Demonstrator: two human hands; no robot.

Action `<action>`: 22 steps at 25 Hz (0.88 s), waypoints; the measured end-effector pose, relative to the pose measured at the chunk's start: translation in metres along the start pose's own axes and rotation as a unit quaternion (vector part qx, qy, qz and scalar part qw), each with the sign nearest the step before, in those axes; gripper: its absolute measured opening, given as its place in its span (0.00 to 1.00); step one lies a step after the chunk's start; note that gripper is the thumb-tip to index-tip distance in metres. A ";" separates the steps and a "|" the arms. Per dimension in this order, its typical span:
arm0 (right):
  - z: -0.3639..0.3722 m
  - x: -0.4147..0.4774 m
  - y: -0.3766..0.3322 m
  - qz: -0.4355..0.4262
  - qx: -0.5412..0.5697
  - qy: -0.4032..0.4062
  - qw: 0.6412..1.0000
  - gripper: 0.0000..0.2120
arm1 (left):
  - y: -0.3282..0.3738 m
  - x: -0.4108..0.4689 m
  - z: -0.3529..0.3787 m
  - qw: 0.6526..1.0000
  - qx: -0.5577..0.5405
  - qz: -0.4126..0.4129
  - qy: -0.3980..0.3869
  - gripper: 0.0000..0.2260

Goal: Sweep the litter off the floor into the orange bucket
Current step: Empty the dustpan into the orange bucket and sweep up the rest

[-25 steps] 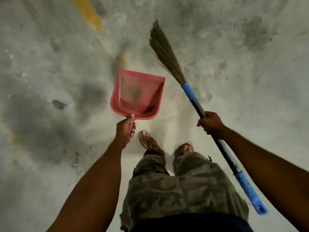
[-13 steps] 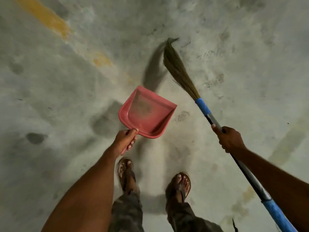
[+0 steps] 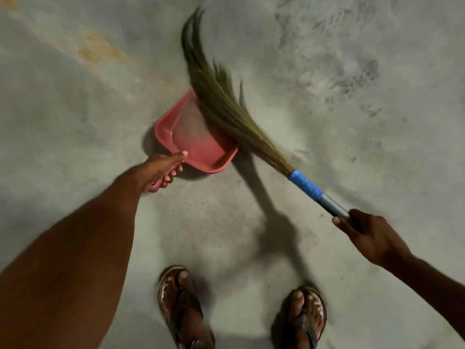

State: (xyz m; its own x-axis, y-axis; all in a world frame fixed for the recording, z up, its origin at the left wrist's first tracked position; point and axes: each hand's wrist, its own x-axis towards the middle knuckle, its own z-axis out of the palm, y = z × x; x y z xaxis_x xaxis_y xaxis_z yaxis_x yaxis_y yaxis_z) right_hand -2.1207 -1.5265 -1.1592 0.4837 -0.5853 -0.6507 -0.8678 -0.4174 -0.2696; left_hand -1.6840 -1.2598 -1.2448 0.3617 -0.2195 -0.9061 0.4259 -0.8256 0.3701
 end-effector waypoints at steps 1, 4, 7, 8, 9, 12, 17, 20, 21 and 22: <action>-0.002 -0.012 -0.002 -0.006 -0.013 -0.013 1.000 0.24 | 0.001 -0.004 0.002 1.000 -0.005 0.006 0.001 0.20; -0.013 -0.034 -0.016 0.013 0.002 -0.005 1.000 0.23 | -0.002 -0.019 0.009 0.999 -0.026 0.021 0.022 0.20; -0.023 -0.018 -0.022 0.037 0.053 0.071 0.995 0.24 | -0.020 -0.034 0.009 0.999 -0.030 0.011 0.039 0.20; -0.027 -0.004 -0.024 0.046 0.064 0.087 0.993 0.25 | -0.028 -0.038 0.006 0.999 -0.030 0.006 0.045 0.20; -0.029 0.011 -0.025 0.055 0.067 0.092 0.992 0.27 | -0.034 -0.039 0.001 0.998 -0.030 0.001 0.047 0.20; -0.018 0.041 -0.025 0.059 0.041 0.060 0.996 0.28 | -0.039 -0.032 -0.009 0.999 -0.020 -0.009 0.029 0.21; 0.018 -0.003 -0.022 -0.022 -0.008 -0.030 0.999 0.25 | -0.028 -0.024 -0.003 0.999 -0.015 0.030 0.022 0.20; 0.015 -0.050 -0.032 -0.014 0.050 -0.022 0.998 0.25 | -0.029 -0.046 0.007 0.995 -0.068 0.055 0.044 0.18; 0.008 -0.065 -0.038 -0.007 0.070 -0.006 0.998 0.26 | -0.029 -0.058 0.009 0.993 -0.085 0.061 0.054 0.18; -0.002 -0.079 -0.042 -0.004 0.086 0.010 0.996 0.28 | -0.029 -0.072 0.011 0.991 -0.098 0.065 0.062 0.18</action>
State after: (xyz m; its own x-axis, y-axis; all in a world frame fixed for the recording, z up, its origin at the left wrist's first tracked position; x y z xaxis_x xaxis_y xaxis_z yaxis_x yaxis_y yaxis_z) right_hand -2.1216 -1.4641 -1.0953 0.4921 -0.5965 -0.6340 -0.8693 -0.2989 -0.3936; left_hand -1.7314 -1.2254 -1.1924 0.5182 -0.2417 -0.8204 0.5169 -0.6757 0.5256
